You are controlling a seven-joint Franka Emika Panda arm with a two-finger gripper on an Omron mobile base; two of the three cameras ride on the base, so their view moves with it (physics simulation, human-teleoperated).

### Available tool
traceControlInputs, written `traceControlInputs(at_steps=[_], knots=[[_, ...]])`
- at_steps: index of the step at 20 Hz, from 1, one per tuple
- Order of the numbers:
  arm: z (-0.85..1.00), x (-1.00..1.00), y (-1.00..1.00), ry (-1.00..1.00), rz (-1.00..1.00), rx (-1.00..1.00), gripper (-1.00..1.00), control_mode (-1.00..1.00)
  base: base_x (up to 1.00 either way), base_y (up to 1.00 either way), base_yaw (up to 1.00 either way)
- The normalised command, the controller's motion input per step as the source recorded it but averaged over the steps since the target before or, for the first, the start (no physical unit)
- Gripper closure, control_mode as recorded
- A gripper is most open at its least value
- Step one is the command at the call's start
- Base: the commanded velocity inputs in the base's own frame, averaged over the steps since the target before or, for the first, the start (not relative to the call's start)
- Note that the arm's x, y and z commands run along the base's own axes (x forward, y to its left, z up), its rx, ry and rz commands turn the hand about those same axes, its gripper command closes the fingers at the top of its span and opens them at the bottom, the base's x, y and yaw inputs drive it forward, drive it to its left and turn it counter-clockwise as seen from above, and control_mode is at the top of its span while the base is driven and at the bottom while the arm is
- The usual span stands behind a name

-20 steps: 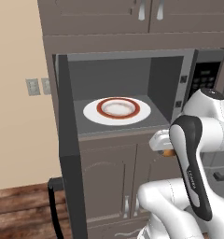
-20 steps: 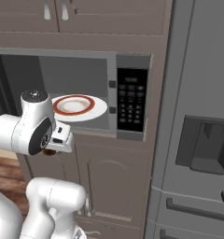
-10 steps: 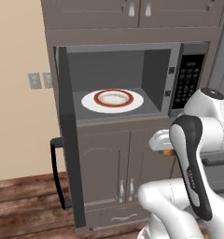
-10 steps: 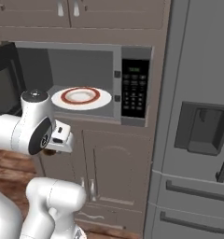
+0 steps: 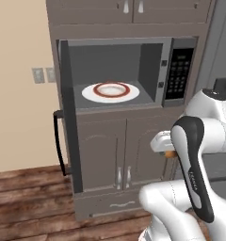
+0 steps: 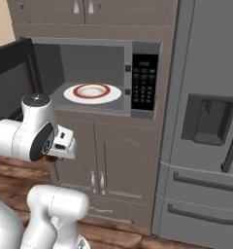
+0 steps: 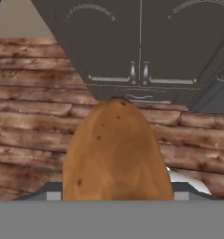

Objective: Retrieve the reheated potato from the microwave, then place the potato, cheese, and condiment on the cutting board.

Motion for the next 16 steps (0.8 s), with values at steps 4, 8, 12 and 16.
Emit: traceControlInputs(at_steps=[4,8,12,16], knots=[[0.0,0.0,0.0,0.0,0.0,0.0,1.0,1.0,-0.36,-0.07,-0.16],[0.0,0.0,0.0,0.0,0.0,0.0,1.0,1.0,0.0,0.0,-0.84],[0.0,0.0,0.0,0.0,0.0,0.0,1.0,1.0,0.0,0.0,-0.97],[0.0,0.0,0.0,0.0,0.0,0.0,1.0,1.0,0.0,0.0,-0.98]])
